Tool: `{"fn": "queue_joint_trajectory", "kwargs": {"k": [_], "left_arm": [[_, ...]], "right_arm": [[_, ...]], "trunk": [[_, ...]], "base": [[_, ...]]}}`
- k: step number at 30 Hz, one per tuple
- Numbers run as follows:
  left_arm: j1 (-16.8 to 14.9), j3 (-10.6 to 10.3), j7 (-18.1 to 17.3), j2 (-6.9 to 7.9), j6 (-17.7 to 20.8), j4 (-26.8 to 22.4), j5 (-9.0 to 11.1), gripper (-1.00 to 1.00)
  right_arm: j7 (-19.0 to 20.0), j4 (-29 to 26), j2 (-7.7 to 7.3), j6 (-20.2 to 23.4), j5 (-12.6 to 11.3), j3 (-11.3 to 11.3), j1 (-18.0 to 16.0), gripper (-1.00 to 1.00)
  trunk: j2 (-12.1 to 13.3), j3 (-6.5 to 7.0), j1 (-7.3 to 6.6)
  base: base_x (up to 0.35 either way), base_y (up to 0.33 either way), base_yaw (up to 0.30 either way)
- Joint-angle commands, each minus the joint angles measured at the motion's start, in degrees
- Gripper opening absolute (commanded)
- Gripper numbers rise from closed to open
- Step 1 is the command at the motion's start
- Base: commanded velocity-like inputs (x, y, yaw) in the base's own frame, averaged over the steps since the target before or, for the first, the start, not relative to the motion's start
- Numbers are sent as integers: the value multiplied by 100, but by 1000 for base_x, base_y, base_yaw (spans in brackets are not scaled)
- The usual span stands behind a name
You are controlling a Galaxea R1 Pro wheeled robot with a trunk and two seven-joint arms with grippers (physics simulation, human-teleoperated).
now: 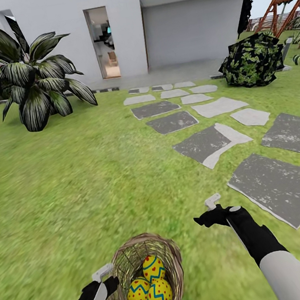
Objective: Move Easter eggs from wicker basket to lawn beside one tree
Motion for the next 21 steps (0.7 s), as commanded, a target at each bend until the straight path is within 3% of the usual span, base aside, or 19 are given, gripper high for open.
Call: {"fn": "queue_joint_trajectory", "kwargs": {"k": [1,11,21], "left_arm": [[0,9,32,-3,26,-11,60,100],[0,9,-4,-7,27,2,68,100],[0,3,-344,18,27,26,61,100]], "right_arm": [[52,-11,3,13,60,-17,-3,100],[58,-14,3,13,60,-17,-3,100],[56,-7,3,13,60,-13,-3,100]], "trunk": [[-44,-23,22],[-445,-203,242],[-806,-364,439]], "base": [[0,0,0],[0,0,0],[0,0,0]]}}
